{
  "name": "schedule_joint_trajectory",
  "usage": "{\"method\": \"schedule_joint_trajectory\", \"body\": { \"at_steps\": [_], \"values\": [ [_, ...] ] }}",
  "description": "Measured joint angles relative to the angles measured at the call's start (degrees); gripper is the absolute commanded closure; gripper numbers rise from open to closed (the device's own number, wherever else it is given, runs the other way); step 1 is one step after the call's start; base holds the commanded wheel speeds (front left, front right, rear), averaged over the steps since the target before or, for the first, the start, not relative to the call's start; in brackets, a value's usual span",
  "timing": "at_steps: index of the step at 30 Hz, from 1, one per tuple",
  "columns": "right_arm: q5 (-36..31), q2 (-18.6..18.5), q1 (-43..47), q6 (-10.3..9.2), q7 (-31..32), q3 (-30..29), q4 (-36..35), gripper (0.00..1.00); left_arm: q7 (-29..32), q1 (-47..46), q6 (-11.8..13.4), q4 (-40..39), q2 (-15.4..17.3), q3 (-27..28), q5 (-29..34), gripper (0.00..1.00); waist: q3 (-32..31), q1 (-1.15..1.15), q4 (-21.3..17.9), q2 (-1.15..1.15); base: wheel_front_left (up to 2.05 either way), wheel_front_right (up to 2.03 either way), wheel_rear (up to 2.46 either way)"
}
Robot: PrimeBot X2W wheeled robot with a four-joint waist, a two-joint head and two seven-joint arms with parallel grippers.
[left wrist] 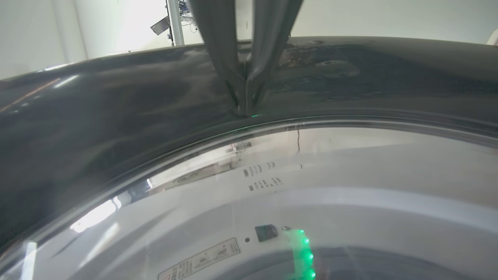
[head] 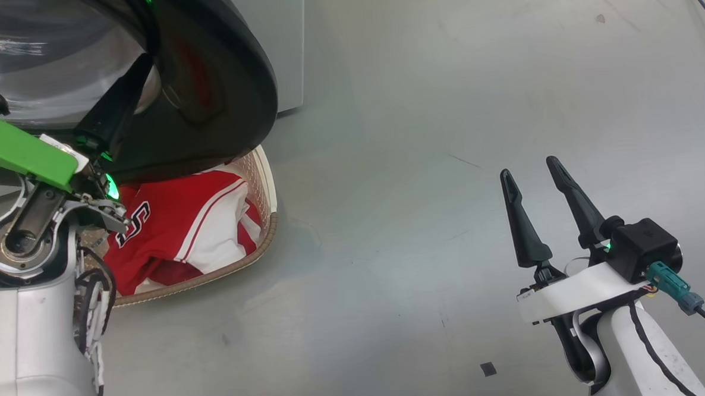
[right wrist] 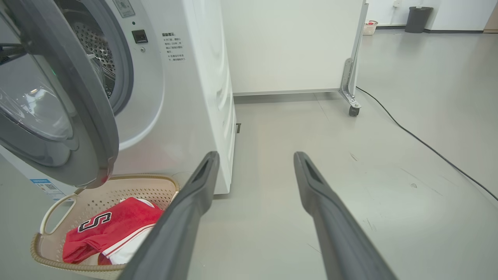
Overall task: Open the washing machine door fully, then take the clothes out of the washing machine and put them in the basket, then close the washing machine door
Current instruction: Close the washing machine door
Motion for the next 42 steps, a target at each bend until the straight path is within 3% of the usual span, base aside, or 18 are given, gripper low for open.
{"method": "schedule_joint_trajectory", "body": {
  "at_steps": [15,23,35,42],
  "values": [
    [0.52,0.7,-0.9,0.05,-0.26,0.11,2.11,0.0,-5.54,-8.01,-0.13,8.56,0.63,3.93,1.92,1.0,0.02,0.0,-4.81,0.0,0.0,0.0,0.0],
    [0.53,0.8,-0.91,0.04,-0.41,-0.35,2.69,0.0,-6.27,-10.48,-0.52,12.26,0.87,4.22,1.93,1.0,-0.26,0.0,-5.53,0.0,0.0,0.0,0.0],
    [0.51,0.74,-0.91,-0.01,-0.47,-1.96,3.08,0.0,-5.67,-9.64,-1.58,13.0,-0.96,4.2,0.14,1.0,-1.1,0.0,-3.4,0.0,0.0,0.0,0.0],
    [0.22,0.1,-0.9,-0.02,-0.51,-3.12,2.74,0.0,-5.79,-3.65,-1.59,7.84,-1.56,5.79,-1.94,1.0,-1.95,0.0,-0.74,0.0,0.0,0.0,0.0]
  ]
}}
